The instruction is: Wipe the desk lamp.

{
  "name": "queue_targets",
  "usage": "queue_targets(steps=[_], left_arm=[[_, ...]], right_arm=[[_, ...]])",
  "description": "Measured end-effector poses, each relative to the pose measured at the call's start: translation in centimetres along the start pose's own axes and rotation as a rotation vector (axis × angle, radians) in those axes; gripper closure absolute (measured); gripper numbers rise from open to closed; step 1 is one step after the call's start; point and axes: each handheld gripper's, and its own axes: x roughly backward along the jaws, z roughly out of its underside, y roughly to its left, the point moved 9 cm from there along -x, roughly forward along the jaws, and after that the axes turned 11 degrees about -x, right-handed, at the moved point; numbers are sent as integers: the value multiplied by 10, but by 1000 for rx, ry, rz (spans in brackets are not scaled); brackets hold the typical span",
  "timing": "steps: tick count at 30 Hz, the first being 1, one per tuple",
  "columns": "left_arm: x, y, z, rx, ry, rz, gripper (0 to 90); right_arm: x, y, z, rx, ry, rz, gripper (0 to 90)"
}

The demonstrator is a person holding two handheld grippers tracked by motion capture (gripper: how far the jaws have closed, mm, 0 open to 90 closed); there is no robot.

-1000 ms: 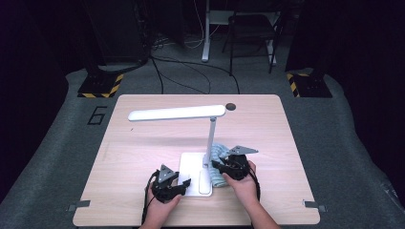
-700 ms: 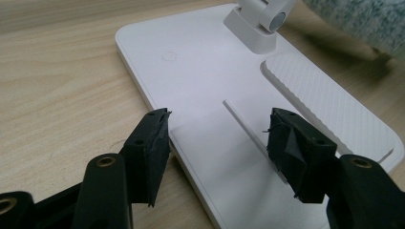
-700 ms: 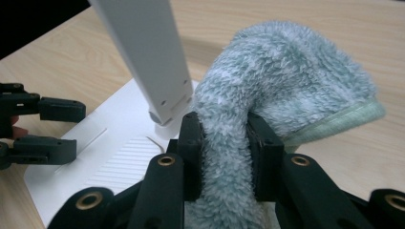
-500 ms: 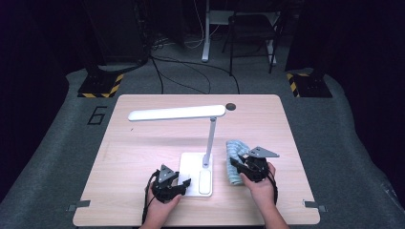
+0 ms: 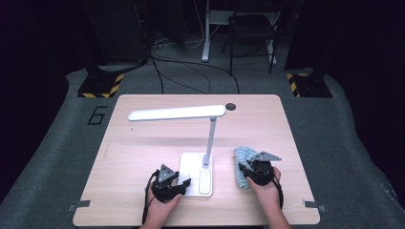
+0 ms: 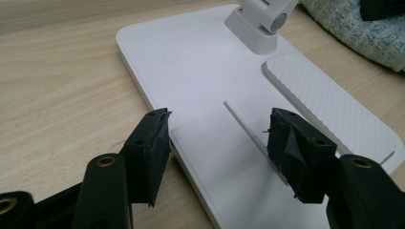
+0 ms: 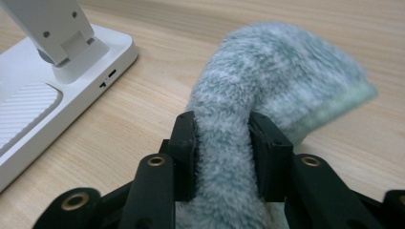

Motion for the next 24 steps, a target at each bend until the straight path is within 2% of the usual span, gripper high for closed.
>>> queue_targets(steps=[5, 9, 10, 15, 19, 21, 22, 23, 24], left_arm=[[0, 0, 0, 5, -1, 0, 400], [-1, 0, 0, 22, -4, 2, 398], [0, 1, 0, 19, 4, 13, 397], [-1, 1, 0, 37, -2, 14, 394], [0, 2, 1, 16, 15, 19, 392], [-1, 3, 1, 17, 12, 24, 389], [-2, 2, 0, 29, 0, 22, 387], [-1, 3, 1, 12, 12, 29, 383], [-2, 2, -1, 29, 1, 23, 381]], right_arm=[[-3, 2, 0, 16, -5, 4, 609], [0, 4, -1, -2, -18, -9, 553], [1, 4, -2, -9, -19, -7, 542], [8, 6, -8, -9, -68, -16, 498], [15, 7, -8, -19, -84, -33, 467], [18, 6, -9, -15, -105, -39, 433], [20, 8, -10, -31, -113, -48, 424], [22, 8, -10, -25, -121, -45, 423], [23, 9, -10, -20, -125, -49, 420]])
